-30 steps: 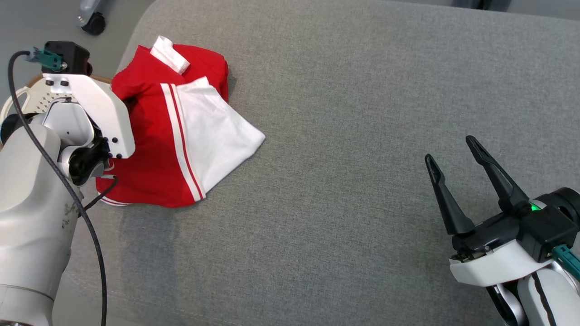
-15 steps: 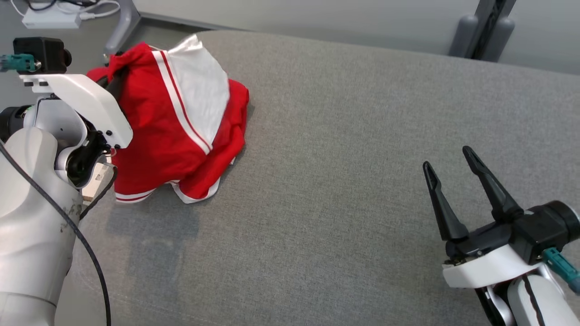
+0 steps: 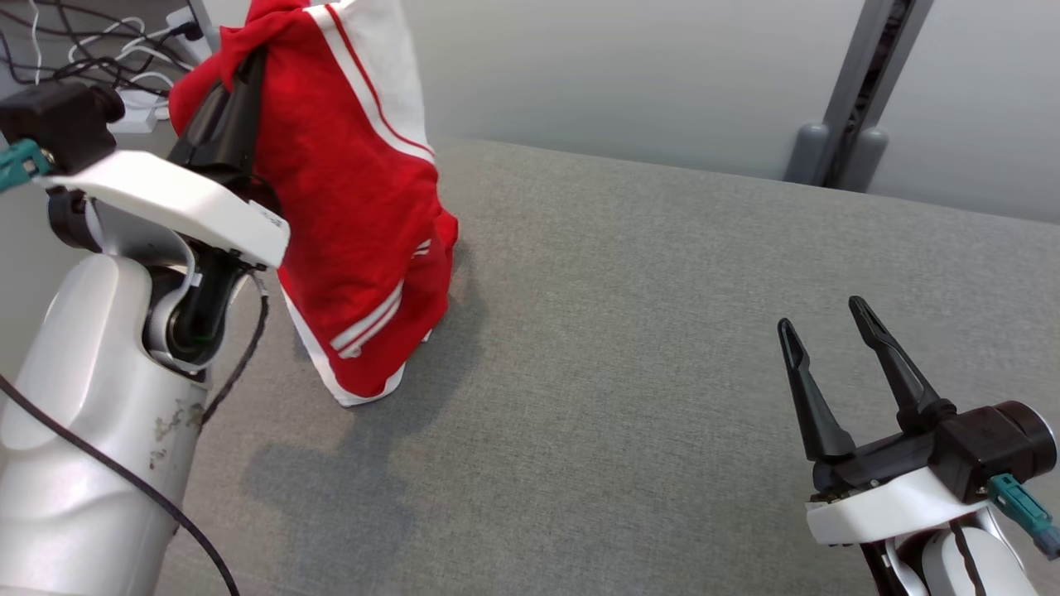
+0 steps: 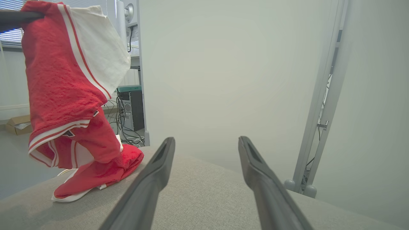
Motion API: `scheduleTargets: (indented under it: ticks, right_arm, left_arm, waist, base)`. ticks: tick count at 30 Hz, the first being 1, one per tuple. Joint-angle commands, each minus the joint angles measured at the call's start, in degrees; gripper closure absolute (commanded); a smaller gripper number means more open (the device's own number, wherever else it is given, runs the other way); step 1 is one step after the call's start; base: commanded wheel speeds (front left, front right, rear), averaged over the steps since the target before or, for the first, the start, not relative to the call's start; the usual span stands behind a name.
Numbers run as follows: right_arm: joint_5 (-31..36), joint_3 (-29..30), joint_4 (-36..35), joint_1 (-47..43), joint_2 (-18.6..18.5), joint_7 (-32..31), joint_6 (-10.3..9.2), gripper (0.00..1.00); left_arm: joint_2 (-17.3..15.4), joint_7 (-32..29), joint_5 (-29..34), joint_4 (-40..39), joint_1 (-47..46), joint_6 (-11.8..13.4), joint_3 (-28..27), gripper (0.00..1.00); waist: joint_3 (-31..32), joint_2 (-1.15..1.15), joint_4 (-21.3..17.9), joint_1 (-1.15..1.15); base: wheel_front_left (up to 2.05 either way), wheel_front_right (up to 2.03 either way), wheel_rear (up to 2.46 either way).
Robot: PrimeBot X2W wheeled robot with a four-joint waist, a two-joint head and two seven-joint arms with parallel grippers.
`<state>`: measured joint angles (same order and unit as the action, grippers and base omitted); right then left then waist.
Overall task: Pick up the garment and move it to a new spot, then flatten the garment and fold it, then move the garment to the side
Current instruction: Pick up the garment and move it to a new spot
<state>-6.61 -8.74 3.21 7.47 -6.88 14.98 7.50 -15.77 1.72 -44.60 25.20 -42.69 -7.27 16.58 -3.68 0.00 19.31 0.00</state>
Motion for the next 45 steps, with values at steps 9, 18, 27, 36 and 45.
scheduleTargets:
  ticks: [9, 18, 27, 36, 45]
  right_arm:
    - [0.7, 1.5, -0.2, -0.6, 0.3, 0.3, -0.01, 0.00]
    - [2.0, 3.6, -0.5, 0.8, 0.4, 0.3, -0.01, 0.00]
    - [2.9, 8.7, 0.2, 2.9, 1.3, 0.3, -0.02, 0.00]
    - [2.4, 9.7, 2.0, 4.5, 2.2, 0.3, -0.02, 0.00]
    - [1.0, 9.5, 2.5, 4.6, 2.5, 0.3, -0.02, 0.00]
  left_arm:
    - [4.2, 4.8, -1.5, -9.9, 4.3, 1.1, -0.1, 1.00]
    - [7.2, -0.2, 1.1, -15.5, 7.3, 1.4, 8.4, 1.00]
    - [11.5, 1.5, 4.7, -10.8, 7.3, 2.0, 17.0, 1.00]
    - [12.7, 5.8, 3.5, 0.6, 3.8, 3.4, 24.6, 1.00]
    - [12.7, 10.2, -0.6, 8.2, 0.8, 5.3, 30.6, 0.00]
  waist:
    - [1.3, 0.00, -4.3, 0.00]
    - [0.1, 0.00, -11.8, 0.00]
    - [-3.8, 0.00, -22.8, 0.00]
    - [-7.7, 0.00, -31.6, 0.00]
    - [-8.7, 0.00, -31.9, 0.00]
  base:
    - [0.00, 0.00, 0.00]
    - [0.00, 0.00, 0.00]
    - [0.00, 0.00, 0.00]
    - [0.00, 0.00, 0.00]
    - [0.00, 0.00, 0.00]
